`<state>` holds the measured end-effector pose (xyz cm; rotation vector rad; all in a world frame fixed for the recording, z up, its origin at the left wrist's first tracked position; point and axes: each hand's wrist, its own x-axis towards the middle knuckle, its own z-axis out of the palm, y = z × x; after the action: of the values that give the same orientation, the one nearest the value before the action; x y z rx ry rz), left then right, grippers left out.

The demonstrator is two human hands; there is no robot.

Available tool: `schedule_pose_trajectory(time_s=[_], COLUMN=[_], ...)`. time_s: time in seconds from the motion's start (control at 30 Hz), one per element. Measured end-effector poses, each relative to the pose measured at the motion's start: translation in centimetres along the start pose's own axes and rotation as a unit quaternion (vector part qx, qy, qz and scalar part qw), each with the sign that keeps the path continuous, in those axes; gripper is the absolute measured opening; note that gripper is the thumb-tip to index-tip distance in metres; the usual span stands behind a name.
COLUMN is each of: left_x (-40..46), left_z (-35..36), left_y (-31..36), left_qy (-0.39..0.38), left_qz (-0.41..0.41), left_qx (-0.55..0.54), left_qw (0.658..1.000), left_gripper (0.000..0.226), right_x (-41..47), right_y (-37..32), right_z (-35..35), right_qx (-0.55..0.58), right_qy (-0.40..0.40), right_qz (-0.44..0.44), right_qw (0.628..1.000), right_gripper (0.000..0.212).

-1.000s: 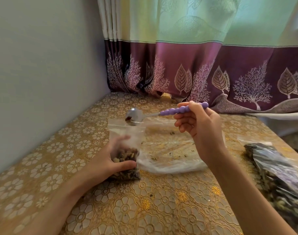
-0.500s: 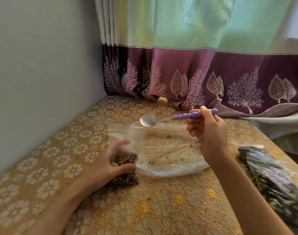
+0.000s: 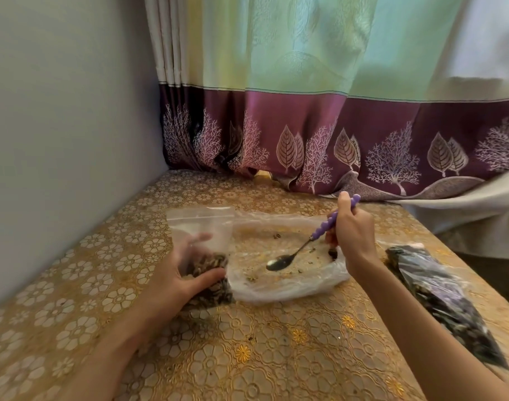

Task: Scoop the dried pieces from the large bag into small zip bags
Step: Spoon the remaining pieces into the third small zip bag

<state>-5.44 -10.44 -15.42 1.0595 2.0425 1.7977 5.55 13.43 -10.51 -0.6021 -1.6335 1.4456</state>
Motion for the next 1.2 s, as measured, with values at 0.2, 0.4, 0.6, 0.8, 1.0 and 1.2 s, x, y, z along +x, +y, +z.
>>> schedule_pose_trajectory(time_s=[0.2, 0.4, 0.6, 0.8, 1.0, 1.2], left_x=[-0.1, -0.3, -0.4, -0.4, -0.6, -0.9], left_z=[0.5, 2.4, 3.3, 3.3, 3.3, 3.7], left_y=[0.4, -0.3, -1.3, -1.5, -1.5, -1.0], left_qy=[-0.005, 0.013, -0.032, -0.050, -0.065, -0.076], left_qz=[0.011, 0.047, 0.066, 0.091, 0.086, 0.127], left_qx=[-0.020, 0.033, 0.166, 0.253, 0.239, 0.255], left_qw=[1.000, 0.998, 0.983, 0.962, 0.965, 0.955], left_gripper=[0.052, 0.045, 0.054, 0.049, 0.042, 0.043], right_x=[-0.9, -3.8, -6.5, -7.0, -7.0, -6.6], right_y=[0.0, 1.9, 1.8, 2.0, 2.4, 2.3], right_z=[-2.4, -4.8, -6.3, -7.3, -7.0, -7.0], right_qx=[-0.058, -0.123, -0.191, -0.220, -0.201, -0.212], right_qy=[0.050, 0.048, 0.072, 0.120, 0.152, 0.164], right_qz=[-0.076, -0.137, -0.226, -0.243, -0.242, -0.241], right_qw=[0.994, 0.982, 0.953, 0.937, 0.937, 0.933], right_gripper=[0.041, 0.037, 0.031, 0.039, 0.037, 0.038])
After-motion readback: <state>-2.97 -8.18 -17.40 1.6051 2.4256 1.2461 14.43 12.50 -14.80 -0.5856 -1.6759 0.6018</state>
